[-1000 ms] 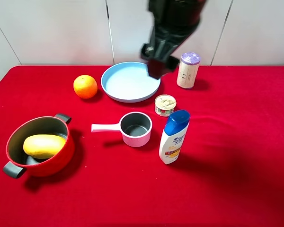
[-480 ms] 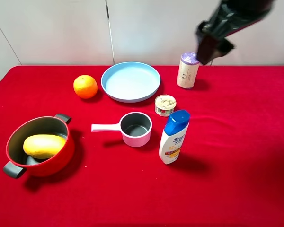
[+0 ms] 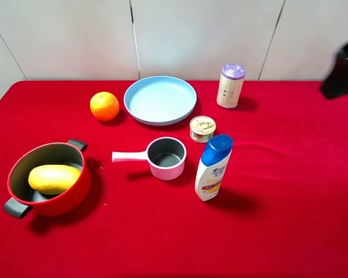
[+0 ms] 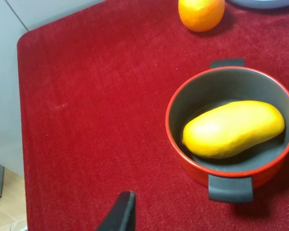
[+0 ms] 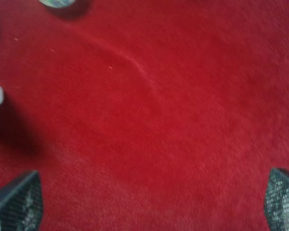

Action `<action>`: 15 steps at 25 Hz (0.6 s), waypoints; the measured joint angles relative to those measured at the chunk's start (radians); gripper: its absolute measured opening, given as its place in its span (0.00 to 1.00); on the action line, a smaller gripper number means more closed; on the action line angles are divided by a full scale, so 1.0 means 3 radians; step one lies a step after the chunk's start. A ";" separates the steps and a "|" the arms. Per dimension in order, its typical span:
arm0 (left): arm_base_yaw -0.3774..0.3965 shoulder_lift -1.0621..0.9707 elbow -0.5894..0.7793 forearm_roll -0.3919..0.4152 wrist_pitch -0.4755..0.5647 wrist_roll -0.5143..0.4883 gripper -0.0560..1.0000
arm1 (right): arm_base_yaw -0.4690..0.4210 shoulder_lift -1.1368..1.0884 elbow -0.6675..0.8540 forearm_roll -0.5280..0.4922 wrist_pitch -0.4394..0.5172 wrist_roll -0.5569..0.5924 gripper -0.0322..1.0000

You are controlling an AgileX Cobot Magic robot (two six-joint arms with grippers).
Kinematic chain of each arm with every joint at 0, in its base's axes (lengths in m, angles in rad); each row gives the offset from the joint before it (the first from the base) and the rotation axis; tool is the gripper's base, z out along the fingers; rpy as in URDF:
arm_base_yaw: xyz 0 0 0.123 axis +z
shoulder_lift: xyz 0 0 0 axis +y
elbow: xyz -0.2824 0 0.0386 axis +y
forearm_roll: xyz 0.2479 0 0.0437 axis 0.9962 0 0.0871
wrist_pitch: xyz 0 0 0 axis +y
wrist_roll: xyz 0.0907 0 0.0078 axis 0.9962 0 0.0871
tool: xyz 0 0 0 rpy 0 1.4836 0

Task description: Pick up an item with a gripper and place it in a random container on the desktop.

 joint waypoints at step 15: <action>0.0000 0.0000 0.0000 0.0000 0.0000 0.0000 0.98 | -0.1042 -0.1604 0.0746 0.0135 0.0010 0.0009 0.70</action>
